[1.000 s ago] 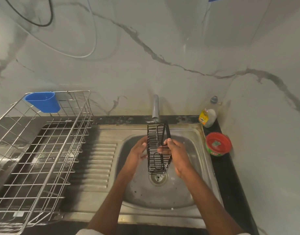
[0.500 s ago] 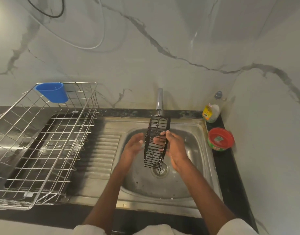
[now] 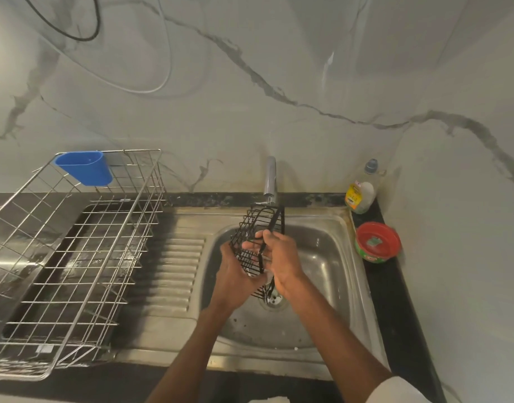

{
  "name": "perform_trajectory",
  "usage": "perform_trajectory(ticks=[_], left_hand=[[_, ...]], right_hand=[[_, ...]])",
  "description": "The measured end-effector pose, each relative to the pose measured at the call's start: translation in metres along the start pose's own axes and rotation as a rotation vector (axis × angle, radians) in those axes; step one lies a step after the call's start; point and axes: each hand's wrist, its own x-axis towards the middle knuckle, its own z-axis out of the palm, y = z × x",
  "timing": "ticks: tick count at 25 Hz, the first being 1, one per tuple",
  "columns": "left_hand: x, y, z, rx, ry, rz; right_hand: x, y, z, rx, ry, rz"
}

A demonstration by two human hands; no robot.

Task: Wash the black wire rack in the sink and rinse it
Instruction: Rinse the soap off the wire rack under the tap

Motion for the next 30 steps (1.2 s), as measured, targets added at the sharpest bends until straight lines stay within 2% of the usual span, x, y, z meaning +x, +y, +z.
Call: perform_trajectory(ticks=[2,5,6,9,11,14,19,26,30], left_hand=[[0.005,-0.009,-0.009,-0.013,0.039,-0.027],[0.003,-0.015,-0.022,-0.031,0.031,-0.042],[0.002,-0.016,-0.026,-0.043,0.023,-0.049],[-0.001,-0.013,-0.033,-0.097,-0.029,-0.075],[0.002,-0.012,-0.037,-0.112,-0.042,-0.069],[0.012,-0.006,-0.041,-0.109,-0.058,-0.051],[0.027,0.001,-0.046,-0.055,-0.064,-0.047],[0.034,0.017,-0.046,-0.086,-0.119,-0.084],[0.035,0.019,-0.051,-0.095,-0.072,-0.081]], right_hand=[[0.005,0.002,0.001,-0.158,-0.002,-0.099],[0.025,-0.006,-0.014,-0.540,0.243,-0.353],[0.033,-0.013,-0.020,-0.665,0.275,-0.392],[0.063,-0.021,-0.029,-0.864,0.055,-0.317],[0.085,-0.019,-0.031,-0.928,0.005,-0.312],[0.096,-0.019,-0.037,-0.874,0.086,-0.315],[0.094,-0.026,-0.044,-0.713,0.118,-0.348],[0.091,-0.025,-0.044,-0.773,0.288,-0.427],[0.095,-0.028,-0.039,-0.742,0.256,-0.411]])
